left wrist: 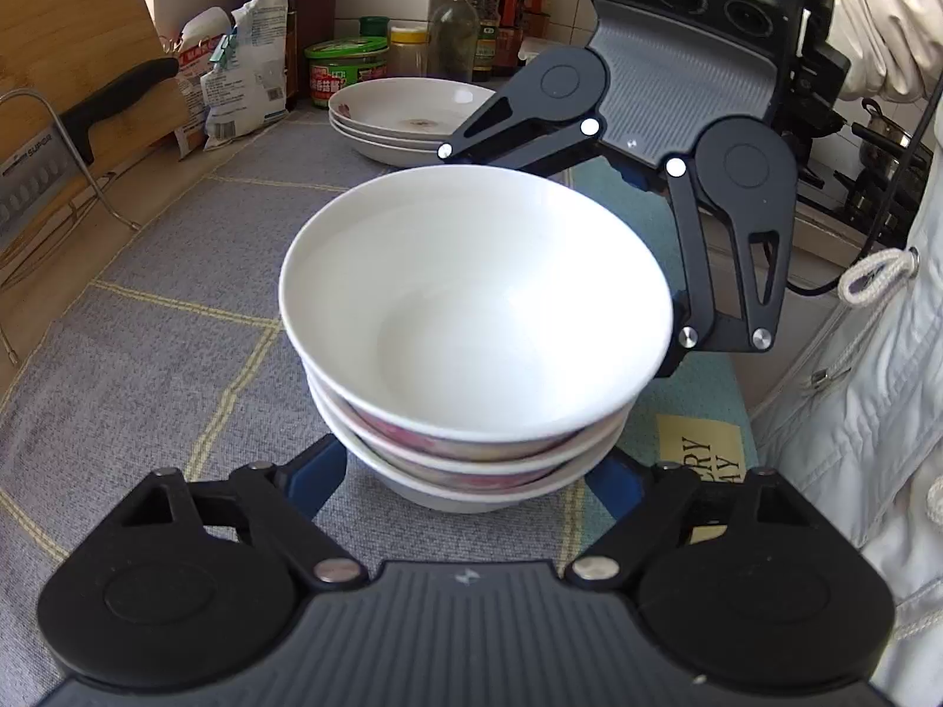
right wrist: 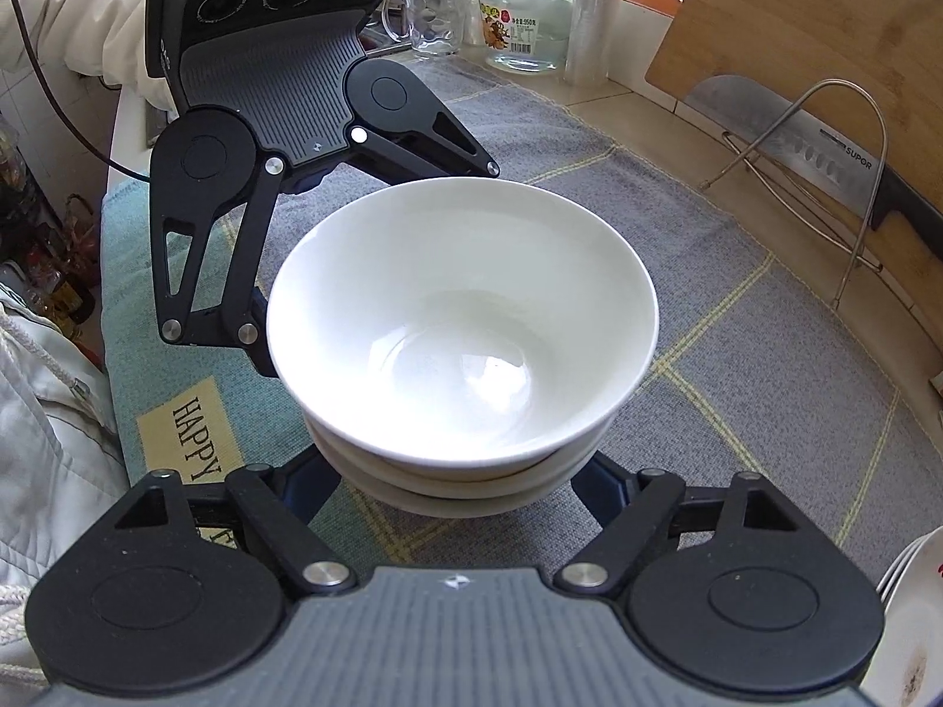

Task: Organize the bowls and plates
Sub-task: 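Lift the bowl stack with both tools and carry it over the plate stack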

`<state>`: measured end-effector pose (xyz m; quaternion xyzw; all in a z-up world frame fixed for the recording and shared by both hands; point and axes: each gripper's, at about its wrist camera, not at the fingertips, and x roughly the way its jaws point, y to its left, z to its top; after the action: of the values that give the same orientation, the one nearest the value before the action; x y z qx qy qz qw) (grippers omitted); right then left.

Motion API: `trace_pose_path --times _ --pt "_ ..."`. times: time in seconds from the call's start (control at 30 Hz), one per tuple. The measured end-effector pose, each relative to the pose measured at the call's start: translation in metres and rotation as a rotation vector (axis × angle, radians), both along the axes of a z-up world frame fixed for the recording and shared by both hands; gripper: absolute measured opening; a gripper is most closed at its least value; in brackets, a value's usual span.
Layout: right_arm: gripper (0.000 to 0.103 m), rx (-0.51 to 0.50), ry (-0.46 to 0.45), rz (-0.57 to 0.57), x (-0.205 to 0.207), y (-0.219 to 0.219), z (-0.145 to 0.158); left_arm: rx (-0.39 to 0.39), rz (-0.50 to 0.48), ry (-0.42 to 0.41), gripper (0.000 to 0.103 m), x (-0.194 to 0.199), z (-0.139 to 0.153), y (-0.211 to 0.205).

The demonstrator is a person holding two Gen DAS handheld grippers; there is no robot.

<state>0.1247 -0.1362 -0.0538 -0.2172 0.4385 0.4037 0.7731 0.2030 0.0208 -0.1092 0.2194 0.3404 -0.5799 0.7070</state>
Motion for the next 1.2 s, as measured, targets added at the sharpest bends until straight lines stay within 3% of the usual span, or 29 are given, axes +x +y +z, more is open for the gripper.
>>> trace_pose_path --times 0.87,1.2 --pt "0.087 0.005 0.002 0.011 -0.001 -0.007 0.008 0.027 0.013 -0.024 0.086 -0.007 0.005 -0.007" --pt "0.087 0.01 -0.002 0.042 -0.002 -0.043 0.029 0.022 0.05 -0.044 0.086 -0.013 0.021 -0.043"
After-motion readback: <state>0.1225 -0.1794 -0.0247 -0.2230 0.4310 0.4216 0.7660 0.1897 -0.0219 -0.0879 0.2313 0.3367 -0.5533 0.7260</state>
